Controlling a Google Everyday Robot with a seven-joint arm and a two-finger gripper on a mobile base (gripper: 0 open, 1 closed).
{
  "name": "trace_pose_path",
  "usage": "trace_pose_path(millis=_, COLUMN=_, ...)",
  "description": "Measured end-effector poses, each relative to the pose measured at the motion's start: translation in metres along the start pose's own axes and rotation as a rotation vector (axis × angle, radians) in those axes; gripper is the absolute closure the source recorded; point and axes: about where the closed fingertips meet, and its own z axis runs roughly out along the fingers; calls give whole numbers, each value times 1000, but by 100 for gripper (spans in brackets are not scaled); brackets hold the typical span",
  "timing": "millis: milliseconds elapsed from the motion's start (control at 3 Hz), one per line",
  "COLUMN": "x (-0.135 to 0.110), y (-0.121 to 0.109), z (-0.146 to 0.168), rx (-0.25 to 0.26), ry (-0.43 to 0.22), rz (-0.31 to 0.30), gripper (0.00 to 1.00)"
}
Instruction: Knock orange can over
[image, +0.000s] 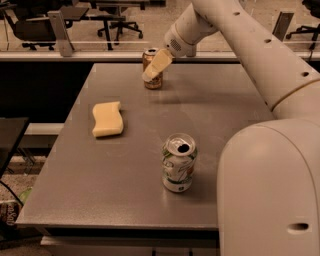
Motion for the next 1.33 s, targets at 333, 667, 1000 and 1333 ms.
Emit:
trace_pose_path(millis=333, x=-6, y=-1, z=5, rx=-5, ry=-14, rz=9, gripper=0)
trace_pose_path(millis=667, x=-11, y=2, z=12, rx=-32, ry=-24, rz=14, gripper=10)
trace_pose_path(millis=1000, x=-11, y=3, z=16, rx=-46, ry=-27, rz=14, gripper=33)
trace_pose_path(millis=1333, x=-11, y=4, z=15, rx=-54, ry=-34, rz=9, gripper=56)
